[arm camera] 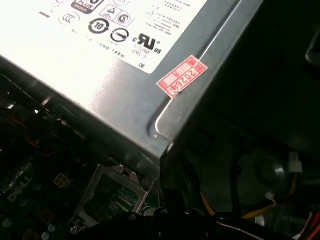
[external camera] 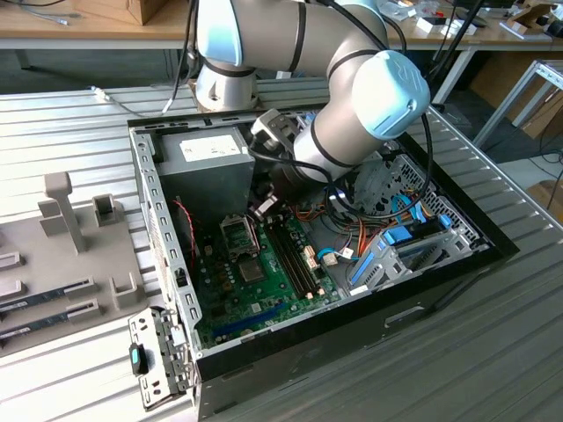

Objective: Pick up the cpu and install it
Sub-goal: 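Close the cpu cover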

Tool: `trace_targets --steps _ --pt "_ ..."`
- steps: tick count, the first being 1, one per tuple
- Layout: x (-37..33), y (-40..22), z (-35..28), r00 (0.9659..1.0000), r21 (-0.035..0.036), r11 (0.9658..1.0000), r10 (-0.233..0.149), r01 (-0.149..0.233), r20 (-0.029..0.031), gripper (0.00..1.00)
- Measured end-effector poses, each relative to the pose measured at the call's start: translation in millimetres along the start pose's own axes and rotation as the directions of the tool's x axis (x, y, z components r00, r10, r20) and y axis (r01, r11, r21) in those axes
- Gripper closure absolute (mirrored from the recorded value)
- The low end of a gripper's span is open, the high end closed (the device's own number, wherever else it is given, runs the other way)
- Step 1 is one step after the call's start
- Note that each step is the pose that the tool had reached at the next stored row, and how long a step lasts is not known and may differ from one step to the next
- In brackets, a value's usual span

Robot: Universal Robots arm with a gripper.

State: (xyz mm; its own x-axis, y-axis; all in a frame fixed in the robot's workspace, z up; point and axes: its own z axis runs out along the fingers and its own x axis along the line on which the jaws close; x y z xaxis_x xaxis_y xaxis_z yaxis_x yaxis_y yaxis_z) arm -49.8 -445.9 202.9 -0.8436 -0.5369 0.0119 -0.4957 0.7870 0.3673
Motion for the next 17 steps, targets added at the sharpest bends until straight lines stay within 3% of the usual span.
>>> trace_targets --steps 2,4,12,17 --pt "-0.2 -0.2 1.2 0.9998 -0.0009 0.9998 -0.018 0.018 -0.0066 0.89" --pt "-0.5 -0.6 3.0 0.9995 -0.0029 0.9996 -0.029 0.029 -0.0094 0.89" --pt "-0.5 -1.5 6.9 0.9991 -0.0098 0.9991 -0.042 0.042 -0.0094 0.89" --pt "1.5 -0.6 6.2 0.999 -0.0097 0.999 -0.043 0.043 -0.0093 0.89"
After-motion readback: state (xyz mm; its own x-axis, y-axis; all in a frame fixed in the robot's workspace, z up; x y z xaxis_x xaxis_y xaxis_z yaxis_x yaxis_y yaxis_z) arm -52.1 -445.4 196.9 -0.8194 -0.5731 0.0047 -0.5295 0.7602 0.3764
